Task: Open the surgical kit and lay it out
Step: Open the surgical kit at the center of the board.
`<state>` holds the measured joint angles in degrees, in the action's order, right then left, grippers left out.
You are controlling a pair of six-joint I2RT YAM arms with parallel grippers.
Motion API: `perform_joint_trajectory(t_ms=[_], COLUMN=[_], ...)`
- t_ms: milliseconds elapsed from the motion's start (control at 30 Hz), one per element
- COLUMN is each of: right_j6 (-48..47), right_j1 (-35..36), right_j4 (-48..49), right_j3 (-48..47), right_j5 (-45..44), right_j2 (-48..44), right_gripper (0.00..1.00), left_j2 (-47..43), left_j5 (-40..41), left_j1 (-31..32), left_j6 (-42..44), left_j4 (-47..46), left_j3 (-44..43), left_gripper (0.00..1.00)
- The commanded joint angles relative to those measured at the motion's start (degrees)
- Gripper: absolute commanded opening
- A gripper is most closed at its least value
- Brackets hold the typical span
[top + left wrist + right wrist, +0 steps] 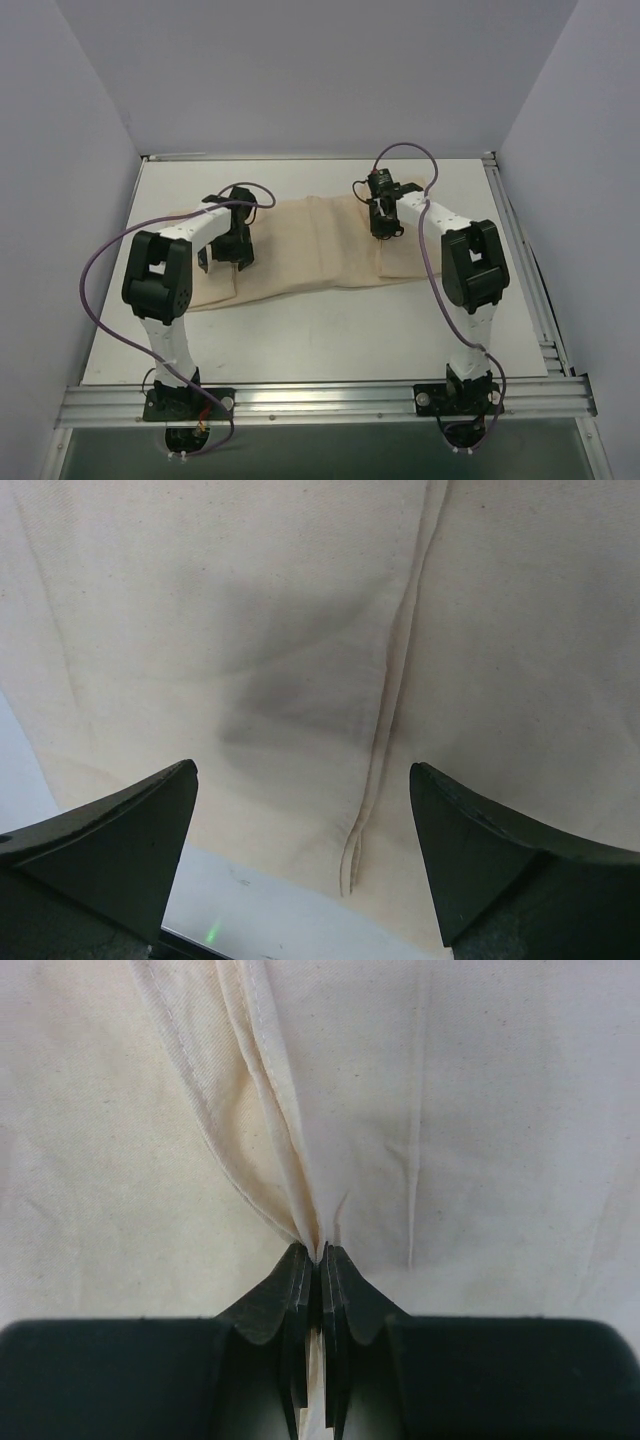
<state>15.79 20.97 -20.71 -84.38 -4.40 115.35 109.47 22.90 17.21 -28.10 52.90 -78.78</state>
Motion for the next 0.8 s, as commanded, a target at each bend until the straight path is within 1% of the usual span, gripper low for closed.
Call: perform_joint_trajectory(t_ms=[0,67,100,133,167,233,267,333,367,467,500,533,600,667,700,733,767], right_j6=[1.0,1.0,1.0,1.0,1.0,1.2,1.2,1.3,1.3,1.2,1.0,0.7,0.4,0.3,0.3,0.2,-0.1], right_j1=[-0.2,-0.3,-0.3,-0.3,-0.4,-0.4,-0.5,-0.8,-0.8,-1.9,-2.6,-3.0,-4.4,-6.9,-7.9,-9.9,-10.9], right_j4=[-4.1,-4.4,-4.8,-5.0,-5.0,-5.3,-5.4,-5.8,-6.0,-6.7,-7.1,-7.4,-8.4,-8.6,-8.9,-8.8,-8.9], right_j3=[-3.2,-3.9,-4.6,-4.9,-5.2,-5.6,-5.7,-5.7,-5.7,-5.4,-5.4,-5.5,-5.4,-4.8,-4.6,-4.1,-3.8], right_j5=[1.2,1.2,1.0,1.0,0.8,0.5,0.2,-0.3,-0.4,-1.2,-1.5,-2.0,-3.4,-4.0,-5.2,-6.0,-7.0], right_j2=[-4.9,-5.4,-5.6,-5.7,-6.0,-6.3,-6.5,-6.8,-6.9,-7.8,-8.0,-8.3,-9.2,-10.3,-10.7,-11.1,-11.5], right_gripper=[0.00,0.00,0.00,0.00,0.00,0.00,0.00,0.00,0.00,0.00,0.00,0.00,0.00,0.00,0.00,0.00,0.00], left_j2=[2.8,4.3,4.5,4.8,4.9,5.3,5.3,5.0,4.9,3.3,2.7,1.3,-0.6,-3.5,-4.3,-5.6,-6.1], left_j5=[2.8,3.2,3.5,3.6,3.6,3.9,4.2,4.6,5.2,6.9,7.2,7.6,9.5,10.5,12.0,12.5,12.8], left_j1=[0.3,0.2,0.2,0.2,0.1,-0.2,-0.3,-0.8,-1.4,-2.6,-3.7,-4.3,-5.6,-7.6,-8.2,-9.8,-10.8], left_j6=[0.9,1.5,1.6,1.9,2.5,3.0,3.7,4.2,4.8,6.1,6.6,6.9,7.4,8.1,8.3,8.3,8.3], left_j4=[-1.1,-1.0,-1.0,-1.2,-1.5,-1.7,-1.7,-1.4,-1.0,-0.3,-0.2,0.2,1.4,2.0,2.7,3.3,3.7], left_j3=[-2.8,-3.2,-3.3,-3.4,-3.5,-3.7,-3.7,-3.7,-3.7,-3.3,-3.2,-2.9,-2.7,-2.7,-2.8,-3.0,-3.6], left_gripper=[0.98,1.00,0.94,0.92,0.88,0.79,0.69,0.59,0.51,0.40,0.31,0.25,0.19,0.17,0.14,0.09,0.07])
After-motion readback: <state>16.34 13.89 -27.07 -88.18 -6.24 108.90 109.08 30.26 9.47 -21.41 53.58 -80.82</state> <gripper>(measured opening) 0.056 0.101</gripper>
